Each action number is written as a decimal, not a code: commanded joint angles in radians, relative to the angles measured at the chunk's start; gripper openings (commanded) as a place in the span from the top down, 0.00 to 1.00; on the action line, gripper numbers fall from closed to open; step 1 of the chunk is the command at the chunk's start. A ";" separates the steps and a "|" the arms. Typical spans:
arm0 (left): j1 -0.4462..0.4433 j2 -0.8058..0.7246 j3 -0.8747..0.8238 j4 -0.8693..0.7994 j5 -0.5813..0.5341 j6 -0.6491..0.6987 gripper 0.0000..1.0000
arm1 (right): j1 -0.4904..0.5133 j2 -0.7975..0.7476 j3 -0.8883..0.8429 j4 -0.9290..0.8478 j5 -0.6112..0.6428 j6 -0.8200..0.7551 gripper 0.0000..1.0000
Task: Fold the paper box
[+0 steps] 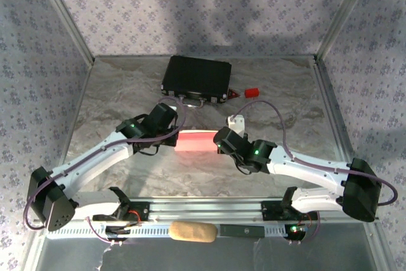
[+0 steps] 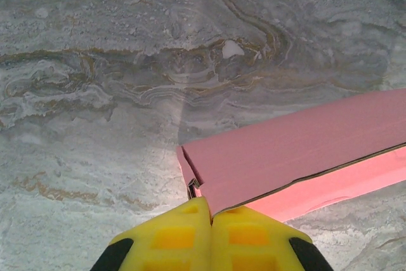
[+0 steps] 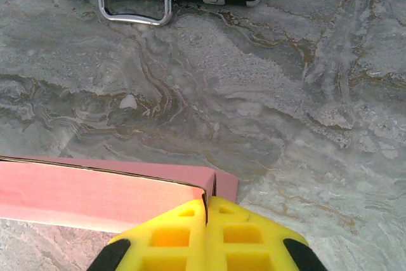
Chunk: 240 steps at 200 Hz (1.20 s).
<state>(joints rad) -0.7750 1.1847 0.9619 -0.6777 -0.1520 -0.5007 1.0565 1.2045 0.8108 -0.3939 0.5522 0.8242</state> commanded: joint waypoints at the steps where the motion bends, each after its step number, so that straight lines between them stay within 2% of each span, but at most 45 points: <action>1: -0.012 -0.023 -0.023 0.099 0.011 0.026 1.00 | 0.011 0.009 0.004 -0.089 -0.004 0.033 1.00; 38: -0.017 -0.033 -0.039 0.114 -0.012 0.055 1.00 | 0.011 0.018 0.006 -0.087 -0.004 0.023 1.00; 144: -0.020 0.035 0.074 -0.039 -0.081 0.120 1.00 | -0.012 0.018 0.034 -0.122 -0.012 0.012 1.00; 179: -0.021 0.063 0.080 -0.040 -0.075 0.138 1.00 | -0.017 0.024 0.034 -0.114 -0.027 0.006 1.00; 240: -0.029 0.065 0.066 -0.028 -0.133 0.167 1.00 | -0.019 0.028 0.036 -0.114 -0.026 0.009 1.00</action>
<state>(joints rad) -0.7986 1.2491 1.0130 -0.6987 -0.2405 -0.3611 1.0447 1.2121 0.8387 -0.4419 0.5453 0.8307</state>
